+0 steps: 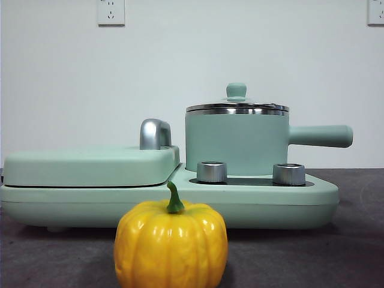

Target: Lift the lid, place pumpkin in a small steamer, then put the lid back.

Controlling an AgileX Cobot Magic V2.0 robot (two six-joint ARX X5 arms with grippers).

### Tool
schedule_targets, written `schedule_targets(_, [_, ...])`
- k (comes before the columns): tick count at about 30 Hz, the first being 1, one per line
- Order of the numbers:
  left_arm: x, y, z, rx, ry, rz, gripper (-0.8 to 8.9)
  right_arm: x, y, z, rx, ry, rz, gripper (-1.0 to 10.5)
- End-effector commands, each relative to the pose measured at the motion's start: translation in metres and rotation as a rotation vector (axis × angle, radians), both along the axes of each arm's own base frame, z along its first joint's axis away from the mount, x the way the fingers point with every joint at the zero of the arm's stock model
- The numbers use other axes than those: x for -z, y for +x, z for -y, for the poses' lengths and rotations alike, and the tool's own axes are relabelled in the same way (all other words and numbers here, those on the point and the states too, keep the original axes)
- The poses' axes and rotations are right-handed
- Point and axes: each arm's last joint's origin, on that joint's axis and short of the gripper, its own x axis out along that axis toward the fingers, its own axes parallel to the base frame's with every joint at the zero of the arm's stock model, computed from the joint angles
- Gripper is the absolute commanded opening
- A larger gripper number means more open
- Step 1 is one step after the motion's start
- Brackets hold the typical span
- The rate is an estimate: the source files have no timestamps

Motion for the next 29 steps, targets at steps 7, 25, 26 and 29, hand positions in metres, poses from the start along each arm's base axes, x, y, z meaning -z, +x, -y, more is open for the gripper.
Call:
schedule_targets(7, [0.004,0.001,0.000,-0.004,-0.066,0.004,0.07,0.003,0.000,0.002,0.076,0.325,-0.043,0.2])
schedule_targets(25, [-0.059,-0.009,0.002,0.051,-0.215,-0.004,0.13,-0.072,-0.013,-0.002,-0.044,0.540,-0.044,0.1])
schedule_targets(26, [-0.066,-0.010,0.002,0.051,-0.188,-0.009,0.13,-0.079,-0.012,-0.002,-0.054,0.520,-0.043,0.1])
schedule_targets(29, [-0.088,-0.011,0.002,0.055,-0.088,-0.021,0.12,-0.098,-0.011,-0.003,-0.086,0.455,-0.043,0.1])
